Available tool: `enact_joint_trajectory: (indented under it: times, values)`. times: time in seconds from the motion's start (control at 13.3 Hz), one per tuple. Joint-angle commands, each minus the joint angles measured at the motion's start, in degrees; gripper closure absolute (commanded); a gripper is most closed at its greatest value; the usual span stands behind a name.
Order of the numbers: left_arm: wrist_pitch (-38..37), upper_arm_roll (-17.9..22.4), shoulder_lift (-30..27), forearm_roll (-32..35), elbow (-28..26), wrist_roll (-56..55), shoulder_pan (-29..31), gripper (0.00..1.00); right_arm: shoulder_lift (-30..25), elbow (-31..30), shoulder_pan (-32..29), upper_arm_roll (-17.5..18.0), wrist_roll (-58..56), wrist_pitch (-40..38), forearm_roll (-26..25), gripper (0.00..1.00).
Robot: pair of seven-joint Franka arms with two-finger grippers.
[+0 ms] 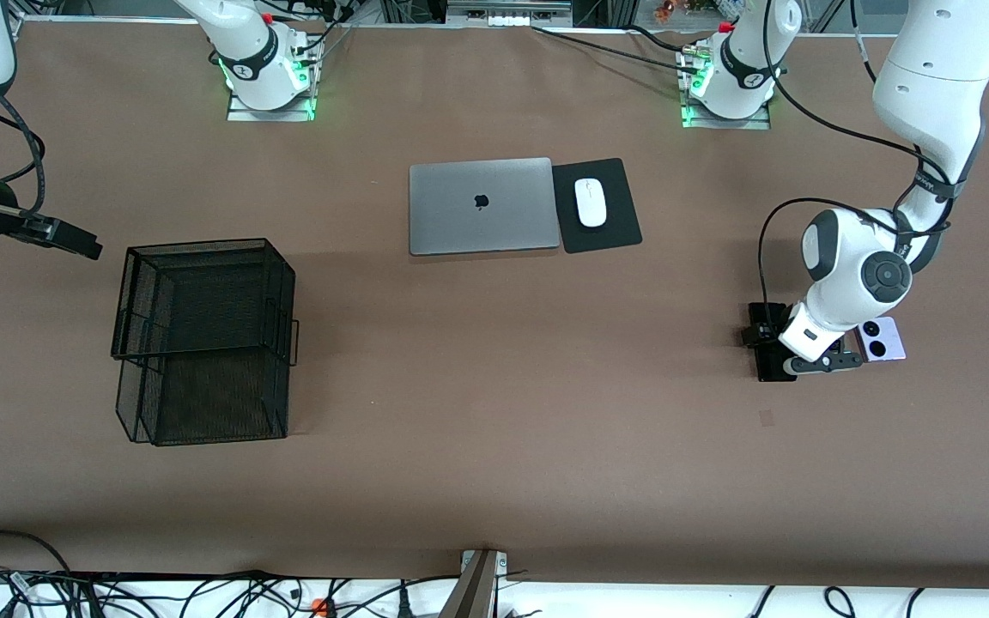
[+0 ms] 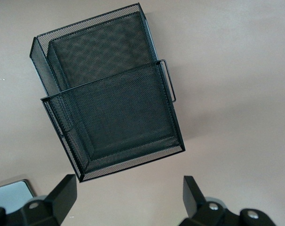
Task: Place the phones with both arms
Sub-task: 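Carry the slab phone beside the laptop and open the left gripper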
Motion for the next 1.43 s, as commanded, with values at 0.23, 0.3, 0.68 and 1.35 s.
enact_joint_trajectory:
  times: [0.23,0.3,0.68,1.35]
  values:
    - [0.86,-0.11,1.42,0.20,0.44,-4.55,-0.61,0.89,0.06,0.83,-0.43,0.21,0.22,-0.22,0.09,0.00]
    - [0.60,-0.11,1.34,0.20,0.96,-5.60,-0.69,0.96,0.06,0.83,-0.43,0.21,0.13,-0.22,0.18,0.00]
    - [-11.41,-0.37,0.28,0.20,8.51,-8.67,-1.66,1.00,0.06,0.74,-0.43,0.21,0.13,-0.13,0.18,0.00]
    - [-19.62,-1.07,0.63,0.03,18.89,-21.83,-18.15,1.00,0.06,0.57,-0.43,0.21,0.13,-0.39,0.09,0.00]
